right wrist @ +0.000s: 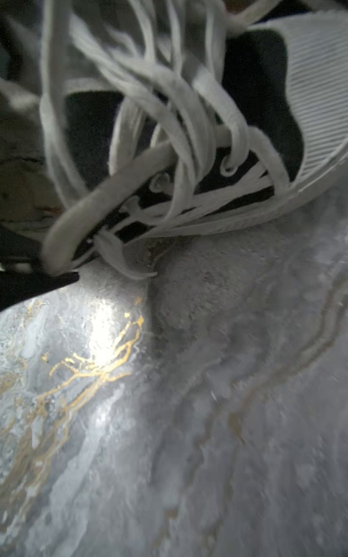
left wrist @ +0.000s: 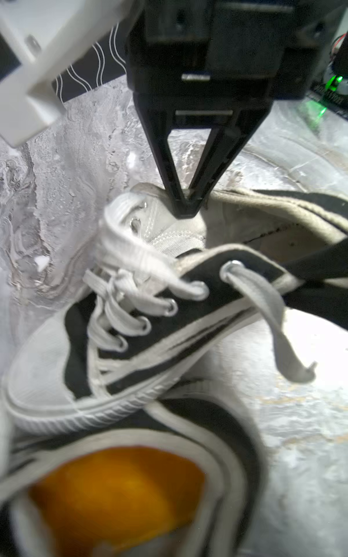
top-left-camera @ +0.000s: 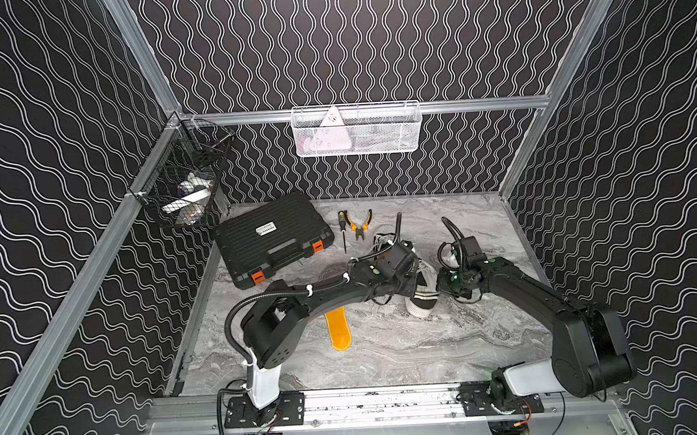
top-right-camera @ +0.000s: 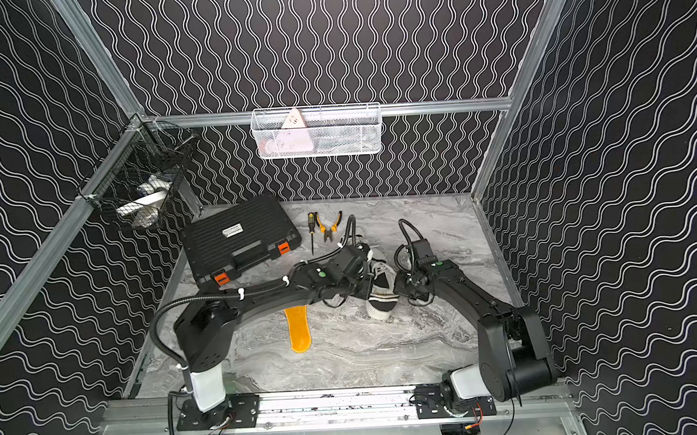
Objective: Insert the insole into the shoe
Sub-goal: Adjust the shoe at the center of the board.
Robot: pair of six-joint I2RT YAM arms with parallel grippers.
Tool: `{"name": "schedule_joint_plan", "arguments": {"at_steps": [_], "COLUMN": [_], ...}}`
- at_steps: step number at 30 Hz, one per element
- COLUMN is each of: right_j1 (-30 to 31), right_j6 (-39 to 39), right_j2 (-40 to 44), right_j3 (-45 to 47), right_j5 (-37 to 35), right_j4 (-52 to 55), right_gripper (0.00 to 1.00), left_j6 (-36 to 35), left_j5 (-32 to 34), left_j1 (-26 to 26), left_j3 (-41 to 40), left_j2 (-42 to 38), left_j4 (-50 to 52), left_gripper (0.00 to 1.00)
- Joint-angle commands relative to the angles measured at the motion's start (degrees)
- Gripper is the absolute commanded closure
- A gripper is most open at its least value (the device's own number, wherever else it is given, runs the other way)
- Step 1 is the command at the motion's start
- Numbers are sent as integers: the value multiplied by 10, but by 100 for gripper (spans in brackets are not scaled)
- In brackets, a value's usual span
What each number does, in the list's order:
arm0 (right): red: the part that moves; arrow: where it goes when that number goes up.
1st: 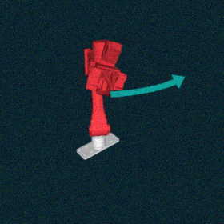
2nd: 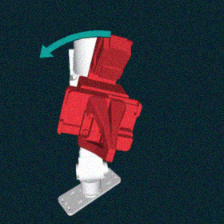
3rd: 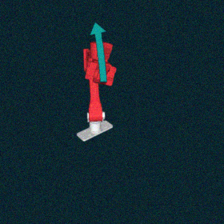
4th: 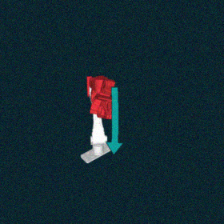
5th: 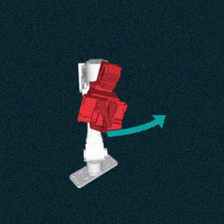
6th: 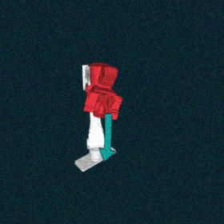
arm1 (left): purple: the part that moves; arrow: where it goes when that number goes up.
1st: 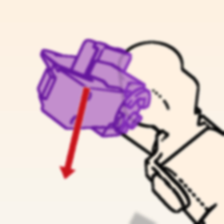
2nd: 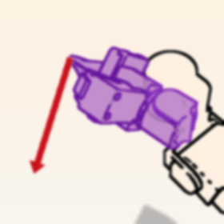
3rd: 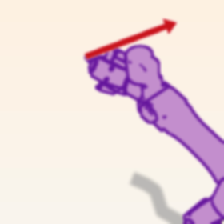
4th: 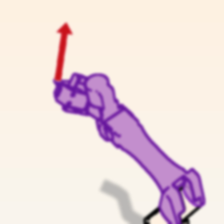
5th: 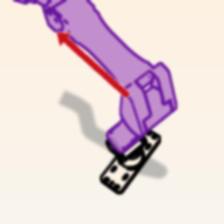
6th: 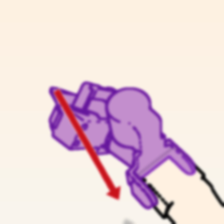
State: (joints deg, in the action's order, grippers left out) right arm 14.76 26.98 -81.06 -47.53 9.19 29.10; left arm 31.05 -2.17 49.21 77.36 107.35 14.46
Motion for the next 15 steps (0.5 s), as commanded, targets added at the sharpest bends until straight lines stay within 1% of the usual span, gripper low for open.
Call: {"name": "schedule_joint_plan", "arguments": {"at_steps": [1,5,7,9,11,13,15], "right_j1": [21,57,69,73,73,72,72], "right_j6": [24,35,38,40,37,32,33], "right_j2": [13,19,23,31,42,57,76], "right_j3": [17,32,35,38,35,31,25], "right_j5": [-45,-44,-54,-65,-76,-79,-76], "right_j4": [-11,-13,-7,3,17,31,44], "right_gripper": [89,84,82,79,74,70,64], "left_j6": [38,47,50,48,36,11,-37], "left_j5": [-16,-39,-47,-49,-34,11,36], "left_j1": [2,11,17,22,22,22,22], "left_j3": [-49,-79,-91,-97,-98,-81,-51], "left_j2": [-28,-26,-27,-33,-51,-75,-98], "left_j4": [-14,-22,-31,-24,-3,51,94], "left_gripper": [92,84,78,69,59,51,47]}}
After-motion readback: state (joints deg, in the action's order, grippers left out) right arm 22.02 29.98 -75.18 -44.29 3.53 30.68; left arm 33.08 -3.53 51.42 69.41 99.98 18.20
